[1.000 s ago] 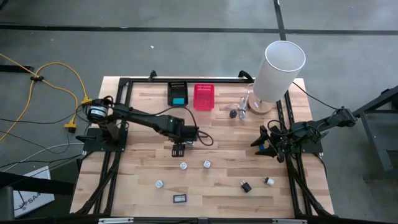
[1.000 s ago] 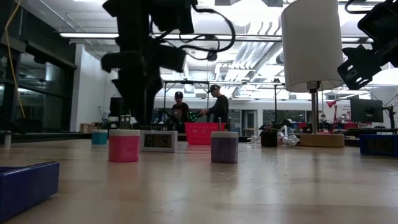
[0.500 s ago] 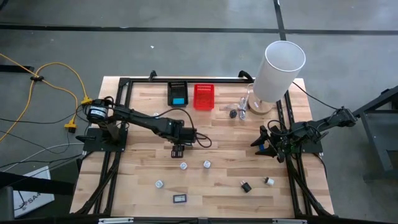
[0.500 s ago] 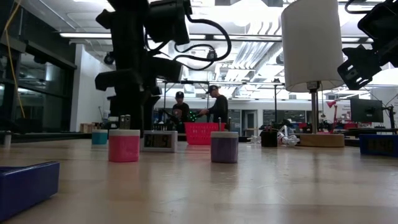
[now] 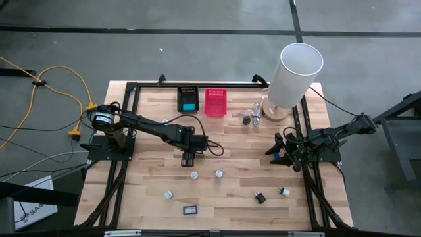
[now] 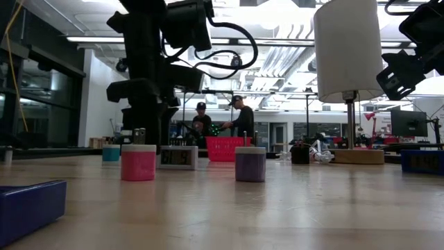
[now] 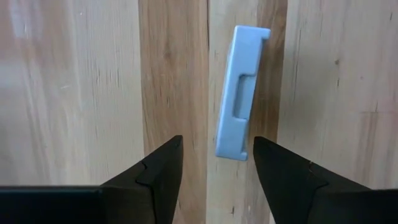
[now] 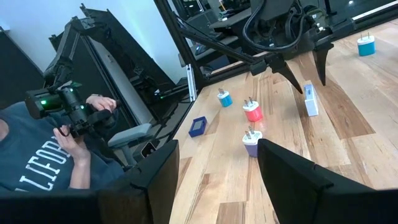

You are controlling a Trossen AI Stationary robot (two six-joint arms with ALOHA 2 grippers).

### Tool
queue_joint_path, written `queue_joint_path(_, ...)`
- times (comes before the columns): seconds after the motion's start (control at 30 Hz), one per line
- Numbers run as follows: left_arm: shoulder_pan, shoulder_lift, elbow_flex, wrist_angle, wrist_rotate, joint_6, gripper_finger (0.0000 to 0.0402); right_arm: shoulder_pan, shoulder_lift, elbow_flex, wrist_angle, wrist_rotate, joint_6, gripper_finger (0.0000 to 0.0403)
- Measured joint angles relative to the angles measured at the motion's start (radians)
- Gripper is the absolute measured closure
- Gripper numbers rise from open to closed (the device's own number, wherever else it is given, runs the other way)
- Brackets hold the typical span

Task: Pick & Place Office items
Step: Put the white digital timer into the black basket

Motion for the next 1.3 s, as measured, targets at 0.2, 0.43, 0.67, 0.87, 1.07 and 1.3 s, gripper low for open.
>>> queue_joint_path(0.2, 0.000, 0.015, 0.000, 0.013, 0.001, -0.001, 0.0220, 0.000, 0.000, 0.000, 0.000, 0.000, 0.000, 0.0199)
queue_joint_path(0.43, 0.000, 0.031, -0.001, 0.027, 0.008, 0.000, 0.0220, 0.000, 0.000, 0.000, 0.000, 0.000, 0.000, 0.0199)
queue_joint_path(0.67, 0.000, 0.031, -0.001, 0.026, 0.009, 0.000, 0.0220, 0.000, 0.000, 0.000, 0.000, 0.000, 0.000, 0.0199)
queue_joint_path(0.87, 0.000, 0.031, -0.001, 0.025, 0.009, 0.000, 0.0220, 0.000, 0.000, 0.000, 0.000, 0.000, 0.000, 0.0199)
queue_joint_path(1.07, 0.000, 0.031, -0.001, 0.025, 0.009, 0.000, 0.0221, 0.000, 0.000, 0.000, 0.000, 0.000, 0.000, 0.0199)
queue_joint_path(1.3, 0.000, 0.030, -0.001, 0.025, 0.009, 0.000, 0.0249, 0.000, 0.000, 0.000, 0.000, 0.000, 0.000, 0.0199)
